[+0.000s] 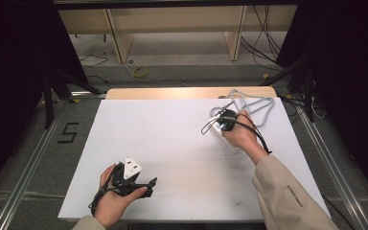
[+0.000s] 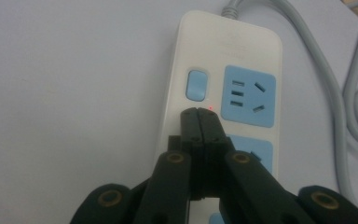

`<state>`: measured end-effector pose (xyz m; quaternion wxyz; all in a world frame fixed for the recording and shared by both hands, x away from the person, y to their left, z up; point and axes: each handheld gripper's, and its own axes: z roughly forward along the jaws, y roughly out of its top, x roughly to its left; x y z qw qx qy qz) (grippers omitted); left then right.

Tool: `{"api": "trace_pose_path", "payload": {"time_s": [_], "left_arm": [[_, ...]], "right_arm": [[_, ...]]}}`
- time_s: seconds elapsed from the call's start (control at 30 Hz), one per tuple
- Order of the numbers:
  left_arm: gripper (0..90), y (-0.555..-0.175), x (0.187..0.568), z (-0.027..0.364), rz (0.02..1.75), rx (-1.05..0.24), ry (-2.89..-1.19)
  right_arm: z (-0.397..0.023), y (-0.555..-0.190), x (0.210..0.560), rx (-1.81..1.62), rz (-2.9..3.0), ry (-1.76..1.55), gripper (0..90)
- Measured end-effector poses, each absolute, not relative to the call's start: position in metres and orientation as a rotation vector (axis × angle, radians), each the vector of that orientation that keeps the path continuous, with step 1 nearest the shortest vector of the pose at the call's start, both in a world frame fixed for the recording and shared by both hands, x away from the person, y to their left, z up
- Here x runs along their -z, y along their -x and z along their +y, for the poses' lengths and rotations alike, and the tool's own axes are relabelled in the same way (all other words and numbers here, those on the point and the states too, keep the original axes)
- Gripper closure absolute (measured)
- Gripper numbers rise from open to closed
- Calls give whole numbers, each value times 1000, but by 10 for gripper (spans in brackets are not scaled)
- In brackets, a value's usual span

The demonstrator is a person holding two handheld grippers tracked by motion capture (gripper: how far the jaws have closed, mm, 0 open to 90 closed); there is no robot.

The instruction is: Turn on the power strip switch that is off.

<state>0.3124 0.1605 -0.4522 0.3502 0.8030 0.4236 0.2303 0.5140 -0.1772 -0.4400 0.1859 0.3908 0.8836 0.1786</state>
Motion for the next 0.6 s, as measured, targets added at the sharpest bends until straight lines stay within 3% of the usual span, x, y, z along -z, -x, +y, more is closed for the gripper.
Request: {"api": "trace_pose_path", "payload": {"time_s": [0.6], "left_arm": [[154,-312,453,160,1105,-596,-2075]], "right_arm": [[-180,-514,437,-480,2524,-1133,900]]}}
